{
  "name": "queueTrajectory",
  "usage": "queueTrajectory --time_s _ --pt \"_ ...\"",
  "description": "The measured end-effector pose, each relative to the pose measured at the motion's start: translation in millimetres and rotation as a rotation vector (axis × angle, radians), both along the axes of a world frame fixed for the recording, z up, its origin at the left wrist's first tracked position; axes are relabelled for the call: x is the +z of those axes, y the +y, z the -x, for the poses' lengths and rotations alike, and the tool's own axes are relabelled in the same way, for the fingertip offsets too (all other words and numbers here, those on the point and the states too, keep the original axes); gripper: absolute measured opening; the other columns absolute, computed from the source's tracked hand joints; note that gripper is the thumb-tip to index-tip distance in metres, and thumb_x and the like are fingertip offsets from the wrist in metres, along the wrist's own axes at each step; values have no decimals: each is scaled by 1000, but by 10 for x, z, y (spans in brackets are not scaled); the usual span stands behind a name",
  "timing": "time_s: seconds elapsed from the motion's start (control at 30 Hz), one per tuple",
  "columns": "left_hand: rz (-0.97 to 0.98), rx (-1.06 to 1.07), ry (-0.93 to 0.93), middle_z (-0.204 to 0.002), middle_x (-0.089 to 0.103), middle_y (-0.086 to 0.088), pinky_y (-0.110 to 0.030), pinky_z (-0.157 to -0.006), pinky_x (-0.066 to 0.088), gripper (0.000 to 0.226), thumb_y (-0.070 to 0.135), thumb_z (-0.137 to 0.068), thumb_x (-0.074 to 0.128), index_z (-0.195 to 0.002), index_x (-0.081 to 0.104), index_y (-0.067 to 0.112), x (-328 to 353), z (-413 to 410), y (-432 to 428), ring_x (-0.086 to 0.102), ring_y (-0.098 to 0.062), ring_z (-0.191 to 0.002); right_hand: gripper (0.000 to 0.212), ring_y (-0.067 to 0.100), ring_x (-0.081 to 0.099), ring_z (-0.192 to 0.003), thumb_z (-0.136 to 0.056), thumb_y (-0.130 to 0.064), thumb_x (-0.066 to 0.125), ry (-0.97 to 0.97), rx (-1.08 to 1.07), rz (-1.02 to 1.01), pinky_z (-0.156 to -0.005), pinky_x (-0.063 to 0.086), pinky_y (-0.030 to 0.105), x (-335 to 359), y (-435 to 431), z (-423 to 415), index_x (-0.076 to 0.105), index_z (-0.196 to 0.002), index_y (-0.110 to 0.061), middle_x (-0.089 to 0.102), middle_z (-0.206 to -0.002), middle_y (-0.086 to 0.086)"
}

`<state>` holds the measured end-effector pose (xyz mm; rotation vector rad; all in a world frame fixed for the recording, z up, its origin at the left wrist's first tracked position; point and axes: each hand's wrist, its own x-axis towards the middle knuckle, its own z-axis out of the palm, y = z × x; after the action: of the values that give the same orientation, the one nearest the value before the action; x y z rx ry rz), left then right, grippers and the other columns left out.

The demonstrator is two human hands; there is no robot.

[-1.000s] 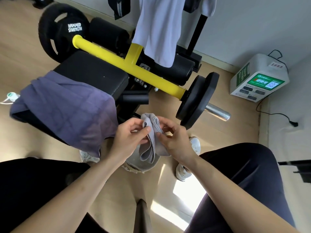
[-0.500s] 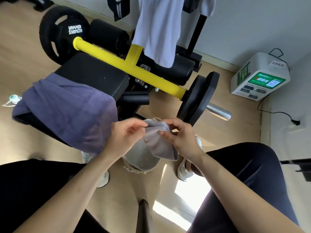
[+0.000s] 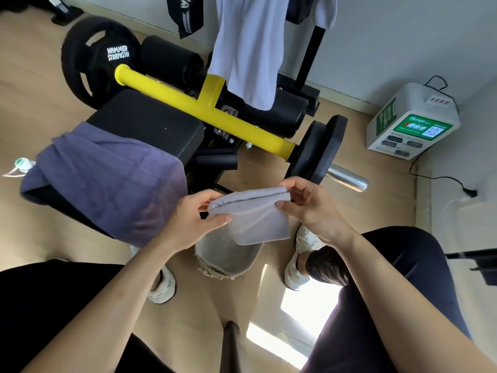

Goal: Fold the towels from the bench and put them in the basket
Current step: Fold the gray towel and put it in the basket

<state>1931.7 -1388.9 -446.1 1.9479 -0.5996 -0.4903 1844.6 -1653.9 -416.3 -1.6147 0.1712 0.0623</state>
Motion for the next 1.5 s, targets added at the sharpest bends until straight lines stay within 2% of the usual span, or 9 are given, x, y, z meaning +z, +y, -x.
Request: queueTrajectory --time_s 0.23,0.37,0.7,0.83,1.0,1.1,1.23,1.4,1.5 --pt "245 259 198 -101 77 2 -20 -75 55 18 12 -91 74 -109 70 12 2 16 -109 72 -9 -95 51 19 59 -111 -85 -2 73 -117 130 339 -86 54 38 89 144 47 52 -128 -19 58 -122 -4" --pt "263 306 215 -98 77 -2 -21 -73 55 22 23 -86 74 -104 71 12 2 35 -130 72 -12 -94 61 10 51 -124 -83 4 66 -143 338 536 -93 46 23 130 226 55 57 -134 -30 54 -133 -7" --pt "216 290 224 -100 78 2 -21 -70 56 14 15 -95 70 -109 71 13 1 43 -132 73 -9 -93 65 7 52 -105 -85 1 58 -4 446 635 -80 48 18 155 231 45 59 -132 -43 49 -120 -9" --pt "204 211 208 -109 76 5 -23 -75 58 27 17 -94 72 -120 68 15 31 52 -117 72 -10 -102 60 -2 54 -106 -79 5 61 59 284 596 -86 45 15 90 206 31 66 -125 -33 58 -115 -20" --pt "207 166 159 -115 74 7 -32 -88 60 56 23 -73 85 -124 64 21 60 101 -116 70 -14 -109 55 15 60 -107 -81 3 67 133 170 501 -90 52 26 41 205 18 64 -127 -28 62 -124 -5" --pt "201 158 67 -108 73 11 -34 -83 61 50 27 -70 86 -116 66 26 62 167 -151 71 -16 -103 54 20 64 -101 -80 -3 71 182 128 392 -87 57 34 39 233 10 63 -127 -29 65 -120 -2" --pt "158 144 -100 -105 74 16 -28 -82 59 45 5 -75 85 -114 69 22 60 290 -250 72 -8 -99 46 28 66 -104 -80 -3 70 243 43 134 -89 59 45 68 269 16 68 -120 -27 67 -113 11" --pt "132 65 -416 -105 71 5 -26 -81 54 39 2 -76 77 -112 71 13 24 364 -306 65 -9 -94 26 21 69 -96 -88 -11 68 383 -60 -182 -83 61 36 183 330 29 68 -114 -14 68 -108 17" --pt "97 25 -538 -106 71 5 -29 -87 52 41 1 -75 74 -114 73 12 36 371 -339 62 -13 -96 38 20 69 -95 -82 -32 72 405 -67 -235 -82 60 35 208 334 36 67 -114 -12 68 -103 12"
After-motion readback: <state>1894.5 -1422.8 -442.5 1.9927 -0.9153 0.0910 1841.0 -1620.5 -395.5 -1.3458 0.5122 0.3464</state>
